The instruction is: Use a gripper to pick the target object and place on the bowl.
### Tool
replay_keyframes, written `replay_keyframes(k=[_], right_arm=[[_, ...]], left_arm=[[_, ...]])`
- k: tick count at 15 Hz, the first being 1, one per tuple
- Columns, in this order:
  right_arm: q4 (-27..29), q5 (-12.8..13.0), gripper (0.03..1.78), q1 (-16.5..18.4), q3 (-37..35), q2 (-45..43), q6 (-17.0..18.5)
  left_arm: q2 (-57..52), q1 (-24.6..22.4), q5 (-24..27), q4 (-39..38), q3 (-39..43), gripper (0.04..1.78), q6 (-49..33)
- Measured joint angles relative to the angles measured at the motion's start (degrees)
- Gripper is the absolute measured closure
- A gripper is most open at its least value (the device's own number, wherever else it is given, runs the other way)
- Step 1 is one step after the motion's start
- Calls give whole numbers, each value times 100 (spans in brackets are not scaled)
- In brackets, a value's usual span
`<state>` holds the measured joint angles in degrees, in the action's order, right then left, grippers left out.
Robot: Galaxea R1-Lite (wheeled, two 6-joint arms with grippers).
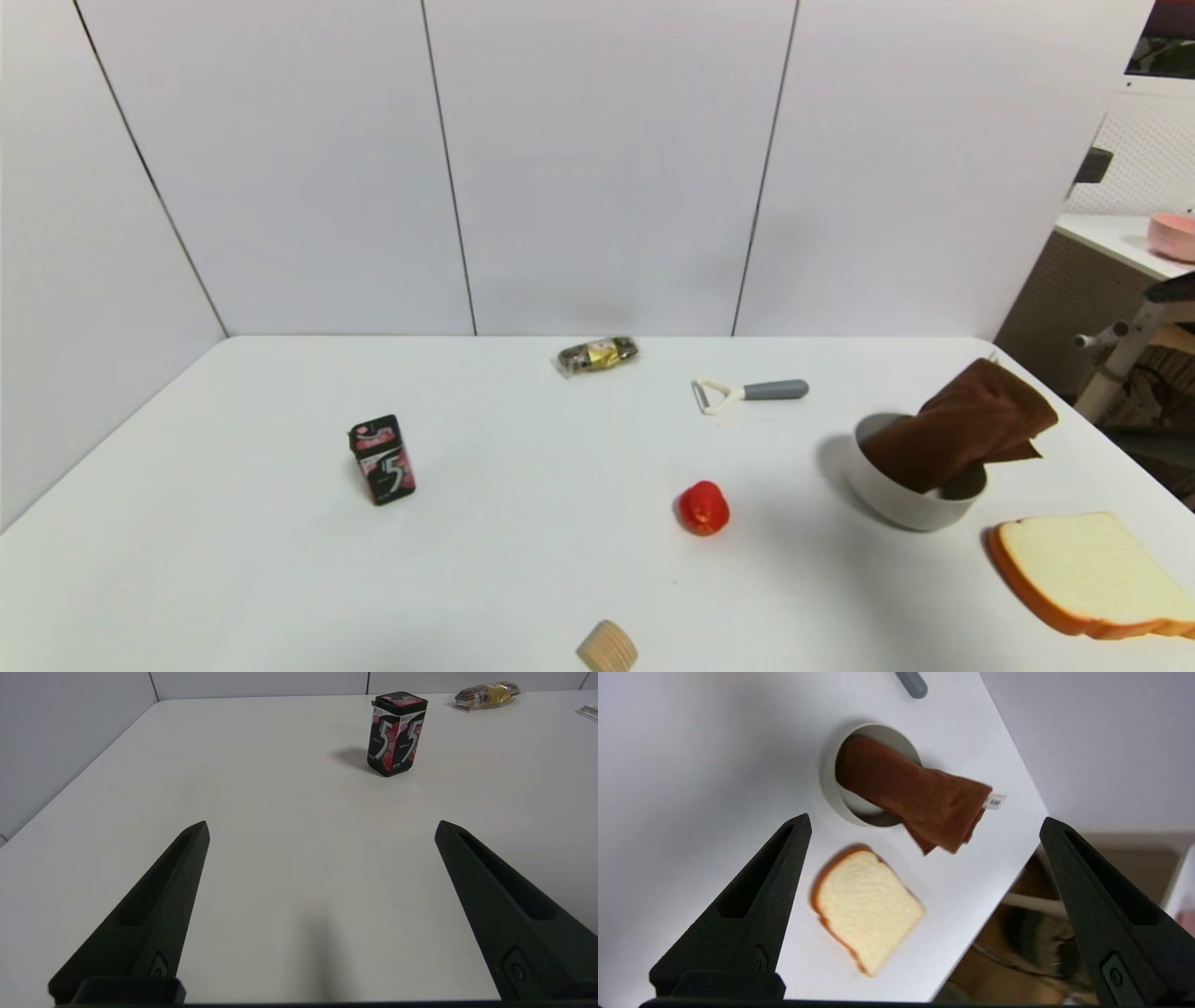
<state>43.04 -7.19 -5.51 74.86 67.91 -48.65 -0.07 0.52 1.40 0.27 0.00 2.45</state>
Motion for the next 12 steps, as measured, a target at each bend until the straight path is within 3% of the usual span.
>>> replay_keyframes(k=[2, 5, 8, 10, 12], right_arm=[[-473, 12, 12, 77, -879, -786, 753], [-1370, 33, 12, 308, -2470, -2114, 1517], [-2194, 100, 12, 624, -3526, -3241, 2430], [-2383, 400, 12, 735, -3856, -3773, 3007], [-2455, 601, 12, 798, -4152, -4218, 3326]], left_arm=[[0, 0, 0, 0, 0, 11, -2], [0, 0, -2, 0, 0, 11, -2], [0, 0, 0, 0, 0, 11, -2], [0, 0, -2, 0, 0, 11, -2], [0, 0, 0, 0, 0, 11, 0]])
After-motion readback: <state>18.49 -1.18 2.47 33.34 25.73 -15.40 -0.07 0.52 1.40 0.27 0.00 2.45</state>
